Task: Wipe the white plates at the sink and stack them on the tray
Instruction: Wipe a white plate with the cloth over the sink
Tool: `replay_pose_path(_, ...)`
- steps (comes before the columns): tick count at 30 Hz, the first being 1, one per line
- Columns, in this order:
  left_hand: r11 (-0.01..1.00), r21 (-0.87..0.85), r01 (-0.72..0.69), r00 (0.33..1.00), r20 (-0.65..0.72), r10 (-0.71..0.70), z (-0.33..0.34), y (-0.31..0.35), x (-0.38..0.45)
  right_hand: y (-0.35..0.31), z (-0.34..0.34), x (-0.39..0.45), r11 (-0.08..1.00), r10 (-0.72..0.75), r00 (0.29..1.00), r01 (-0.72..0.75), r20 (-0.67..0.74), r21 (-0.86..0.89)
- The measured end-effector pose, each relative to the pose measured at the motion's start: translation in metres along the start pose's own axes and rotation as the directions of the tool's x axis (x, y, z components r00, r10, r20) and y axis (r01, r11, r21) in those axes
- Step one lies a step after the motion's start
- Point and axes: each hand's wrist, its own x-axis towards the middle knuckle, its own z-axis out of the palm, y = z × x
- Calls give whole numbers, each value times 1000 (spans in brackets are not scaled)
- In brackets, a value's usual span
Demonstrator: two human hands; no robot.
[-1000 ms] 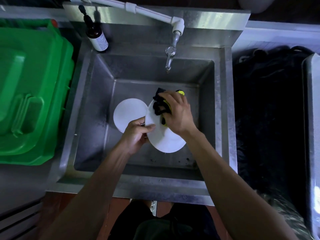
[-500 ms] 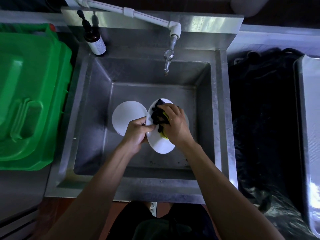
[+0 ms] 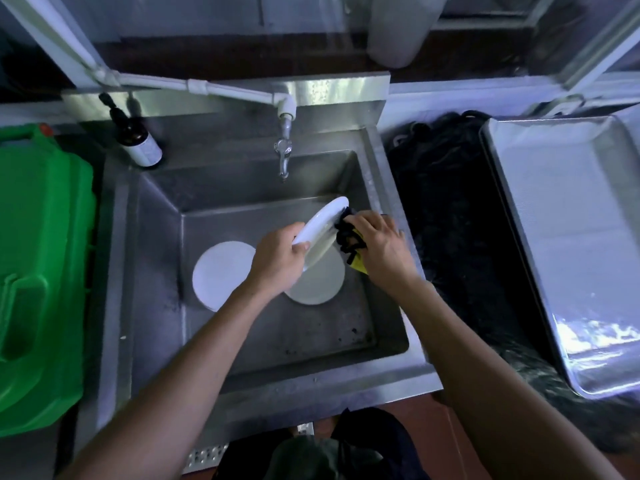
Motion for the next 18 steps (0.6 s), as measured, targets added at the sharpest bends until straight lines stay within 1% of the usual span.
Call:
replay_pose_path(4,971,170,-168,986,22,166,-4,22,12,13,-24,-10,991,13,999,-20,-50,-133)
replay_pose_path(7,920,279,-274,960,30,277,-2,42,19,26,-43,-18,986,36,994,-51,-99,-158)
replay_pose_path(9,893,314,-321,942,14,334,0,59,22,37,-56,-24,982,56,989,-79,-133,-173)
replay_pose_path(13,803,398,-443,882,31,471,15,96,31,68,-84,-40,979,112,974,-142,-197,-146)
replay_pose_path(18,683,442,-582,787,92,610,51,152,51,125,-115,-63,974,180,947,-209,-268,-84)
